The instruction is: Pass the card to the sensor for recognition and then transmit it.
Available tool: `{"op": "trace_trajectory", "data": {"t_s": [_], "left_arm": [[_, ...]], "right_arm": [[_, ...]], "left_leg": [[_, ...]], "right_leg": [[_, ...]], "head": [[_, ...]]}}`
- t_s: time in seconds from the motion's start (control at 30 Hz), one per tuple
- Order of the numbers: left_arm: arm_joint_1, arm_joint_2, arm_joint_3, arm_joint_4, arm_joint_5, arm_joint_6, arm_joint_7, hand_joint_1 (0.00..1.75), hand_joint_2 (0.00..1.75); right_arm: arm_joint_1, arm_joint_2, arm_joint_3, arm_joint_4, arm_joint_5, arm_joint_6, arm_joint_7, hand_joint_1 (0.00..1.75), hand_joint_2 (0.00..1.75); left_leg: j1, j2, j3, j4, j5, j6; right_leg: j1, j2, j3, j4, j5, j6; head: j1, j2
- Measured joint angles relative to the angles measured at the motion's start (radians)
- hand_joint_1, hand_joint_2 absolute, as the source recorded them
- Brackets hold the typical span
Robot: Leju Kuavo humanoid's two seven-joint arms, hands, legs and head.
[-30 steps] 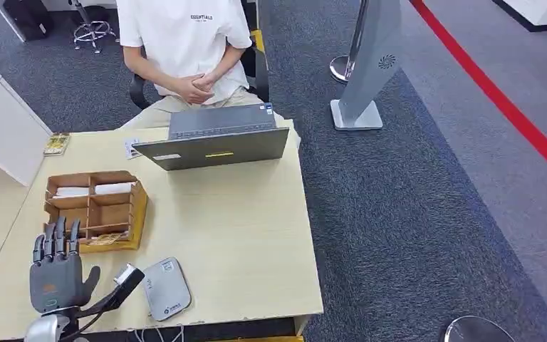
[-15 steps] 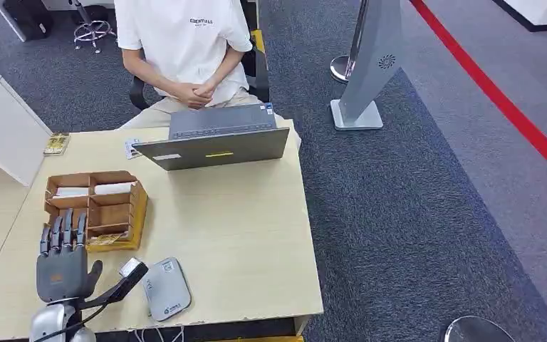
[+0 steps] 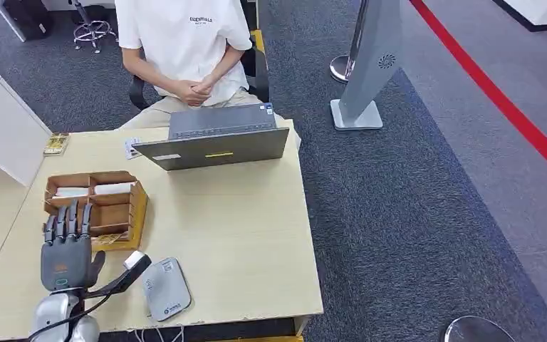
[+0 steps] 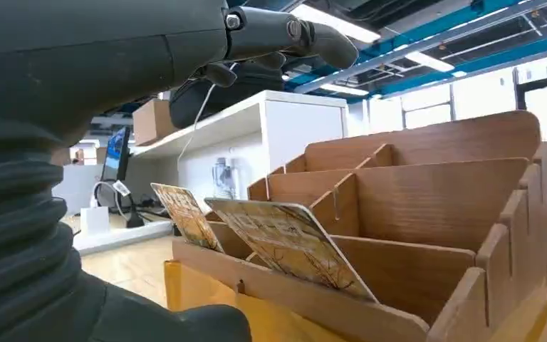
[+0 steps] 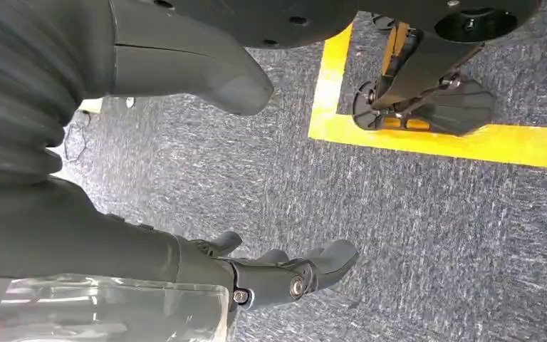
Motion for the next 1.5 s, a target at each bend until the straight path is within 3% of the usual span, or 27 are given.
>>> {"op": "trace_trajectory", "data": {"t_s": [0.97, 1.5], "left_arm": [[-0.035, 0.001, -0.002, 0.021, 0.008, 0.0, 0.032, 0.0, 1.75], [-0.091, 0.007, -0.042, 0.06, 0.014, 0.0, 0.058, 0.0, 1.75]], "right_arm": [[-0.001, 0.0, 0.014, 0.0, 0.003, 0.005, -0.005, 0.0, 1.75], [-0.004, 0.0, 0.015, 0.0, 0.002, 0.009, -0.008, 0.0, 1.75]], "left_leg": [[0.0, 0.0, 0.0, 0.0, 0.001, 0.0], [0.0, 0.0, 0.0, 0.0, 0.001, 0.0]], "right_leg": [[0.0, 0.0, 0.0, 0.0, 0.0, 0.0], [0.0, 0.0, 0.0, 0.0, 0.0, 0.0]], "head": [[0.0, 0.0], [0.0, 0.0]]}}
